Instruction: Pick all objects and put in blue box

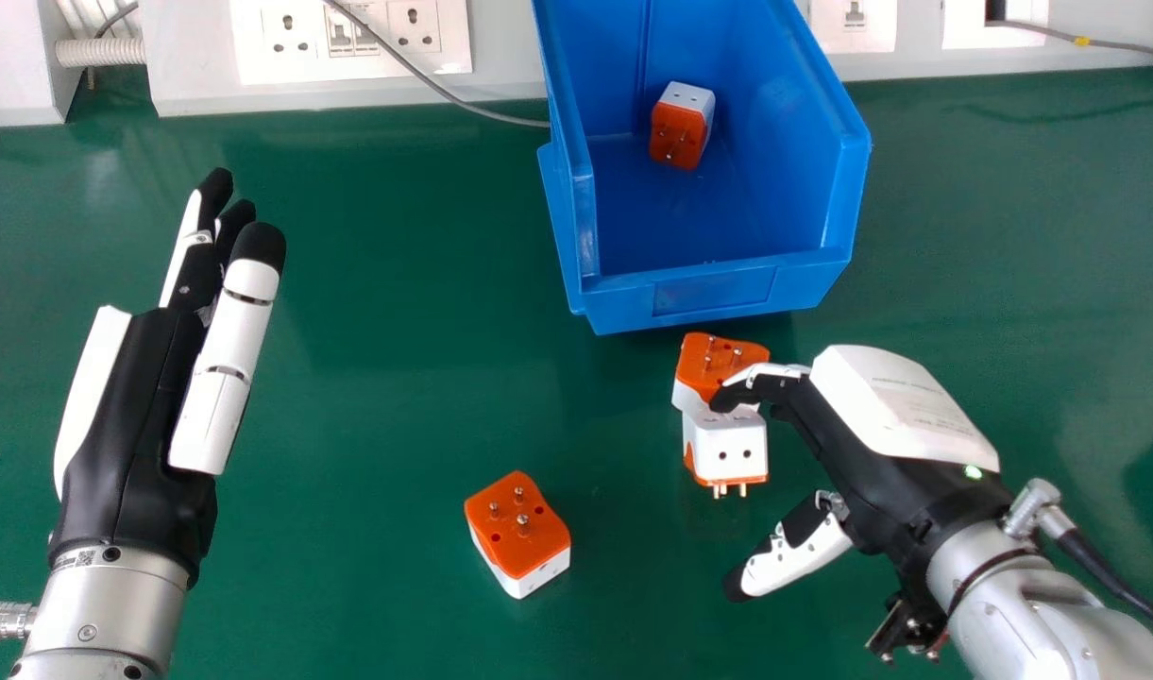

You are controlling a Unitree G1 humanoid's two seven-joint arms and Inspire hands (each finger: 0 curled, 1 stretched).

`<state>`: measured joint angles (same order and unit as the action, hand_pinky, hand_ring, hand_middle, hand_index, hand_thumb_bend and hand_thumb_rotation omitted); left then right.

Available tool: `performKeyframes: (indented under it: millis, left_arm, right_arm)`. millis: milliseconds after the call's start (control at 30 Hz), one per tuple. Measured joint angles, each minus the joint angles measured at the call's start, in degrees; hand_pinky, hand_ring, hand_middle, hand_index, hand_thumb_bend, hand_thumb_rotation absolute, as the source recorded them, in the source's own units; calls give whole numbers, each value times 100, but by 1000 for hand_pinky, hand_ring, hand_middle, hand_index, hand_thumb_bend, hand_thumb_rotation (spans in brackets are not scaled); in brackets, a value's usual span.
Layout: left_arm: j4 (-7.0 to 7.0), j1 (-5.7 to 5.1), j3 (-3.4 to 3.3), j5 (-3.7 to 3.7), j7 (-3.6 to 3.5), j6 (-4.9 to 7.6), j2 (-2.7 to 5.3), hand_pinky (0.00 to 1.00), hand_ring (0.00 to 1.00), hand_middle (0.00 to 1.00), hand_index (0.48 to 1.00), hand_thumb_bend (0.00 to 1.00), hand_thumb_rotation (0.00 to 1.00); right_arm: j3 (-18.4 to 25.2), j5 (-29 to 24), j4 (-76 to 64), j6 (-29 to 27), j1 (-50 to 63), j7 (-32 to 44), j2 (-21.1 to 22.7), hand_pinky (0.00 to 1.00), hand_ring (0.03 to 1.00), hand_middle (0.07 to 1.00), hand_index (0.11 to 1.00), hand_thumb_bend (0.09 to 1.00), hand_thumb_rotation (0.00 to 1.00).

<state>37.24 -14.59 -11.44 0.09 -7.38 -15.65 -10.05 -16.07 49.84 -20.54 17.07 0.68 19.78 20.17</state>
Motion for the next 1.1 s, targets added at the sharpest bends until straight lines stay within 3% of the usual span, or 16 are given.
performKeyframes:
  millis: [367, 700, 833, 1100]
  left_arm:
    - [0, 0, 40, 7, 9, 1, 1, 947, 985, 991, 1000, 476, 1000]
    - [-2, 1, 96, 66, 23, 4, 5, 946, 985, 990, 1000, 478, 1000]
    - [-10, 2, 98, 102, 33, 5, 5, 946, 984, 990, 1000, 479, 1000]
    - [-18, 1, 98, 104, 44, 5, 5, 946, 984, 990, 1000, 479, 1000]
  right_arm:
    - [-127, 45, 177, 117, -61, 5, -30, 657, 769, 805, 743, 840, 0]
    - [-302, 70, 382, 347, -260, -18, -108, 669, 773, 813, 748, 836, 0]
    - [-389, 177, 471, 369, -336, -28, -115, 675, 776, 814, 746, 831, 0]
    - [-409, 183, 670, 359, -497, -79, -151, 678, 783, 824, 743, 816, 0]
